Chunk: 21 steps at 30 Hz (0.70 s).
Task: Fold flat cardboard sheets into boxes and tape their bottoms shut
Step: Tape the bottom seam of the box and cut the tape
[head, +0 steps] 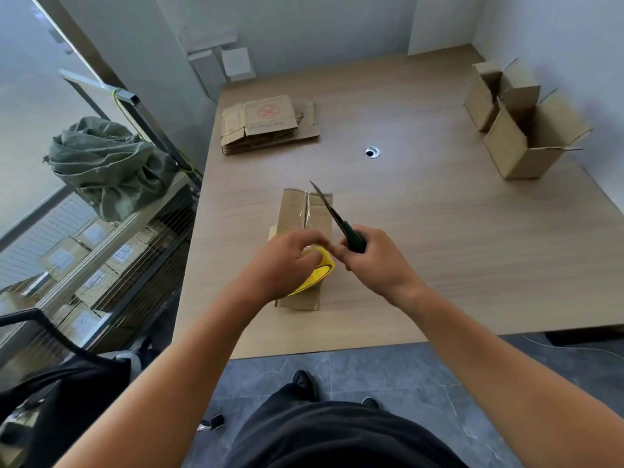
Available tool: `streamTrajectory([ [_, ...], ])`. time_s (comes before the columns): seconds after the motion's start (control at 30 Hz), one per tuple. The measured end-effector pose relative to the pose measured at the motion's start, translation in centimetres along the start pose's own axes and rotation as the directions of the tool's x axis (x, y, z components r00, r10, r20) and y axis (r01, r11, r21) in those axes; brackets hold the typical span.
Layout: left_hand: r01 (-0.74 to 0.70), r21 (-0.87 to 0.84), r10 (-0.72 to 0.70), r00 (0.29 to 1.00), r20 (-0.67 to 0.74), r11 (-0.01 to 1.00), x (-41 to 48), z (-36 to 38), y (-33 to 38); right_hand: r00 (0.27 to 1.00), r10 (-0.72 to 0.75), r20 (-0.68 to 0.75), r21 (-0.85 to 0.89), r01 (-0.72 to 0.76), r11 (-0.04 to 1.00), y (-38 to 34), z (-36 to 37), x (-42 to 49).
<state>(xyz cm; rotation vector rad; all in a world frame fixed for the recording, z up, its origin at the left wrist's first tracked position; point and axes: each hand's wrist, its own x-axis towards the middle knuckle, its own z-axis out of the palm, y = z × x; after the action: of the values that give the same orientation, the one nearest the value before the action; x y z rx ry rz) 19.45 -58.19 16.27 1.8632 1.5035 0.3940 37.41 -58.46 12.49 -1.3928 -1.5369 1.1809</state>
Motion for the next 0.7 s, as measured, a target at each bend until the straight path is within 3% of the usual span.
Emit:
streamTrajectory([
  [0.07,0.019,-0.098,-0.018,1.0,0.011,0.995,-0.5,0.7,-0.6,0.995,0.094,0.04,0.198,-0.1,0.975,-0.4,-0.6,0.4],
  [0.17,0.1,-0.44,-0.09,0.995,0.045,0.892,-0.9,1.7,-1.6,0.974,0.184,0.129,0.382,-0.22,0.897,-0.6,-1.4,1.1],
  [0.27,0.141,-0.701,-0.145,0.988,0.054,0.699,-0.7,1.5,-2.3,0.966,0.207,0.155,0.456,-0.256,0.853,-0.5,-1.5,2.3],
  [0.43,0.011,-0.792,0.017,0.999,0.027,0.61,1.8,-1.6,-5.0,0.992,0.121,-0.036,0.362,-0.1,0.927,-0.9,-1.1,5.2],
  [0.53,-0.051,-0.647,0.073,0.997,0.007,0.761,4.6,-4.6,-5.4,0.992,0.018,-0.129,0.225,0.011,0.974,-1.0,-0.7,7.0],
  [0.63,-0.057,-0.178,0.082,0.987,0.138,0.982,7.9,-8.8,-6.4,0.93,0.111,-0.349,0.334,0.013,0.943,-0.3,-1.2,9.3],
  [0.7,-0.037,0.103,0.013,0.973,0.231,0.994,10.0,-11.5,-7.5,0.873,0.203,-0.443,0.402,-0.009,0.916,0.5,-2.0,10.5],
])
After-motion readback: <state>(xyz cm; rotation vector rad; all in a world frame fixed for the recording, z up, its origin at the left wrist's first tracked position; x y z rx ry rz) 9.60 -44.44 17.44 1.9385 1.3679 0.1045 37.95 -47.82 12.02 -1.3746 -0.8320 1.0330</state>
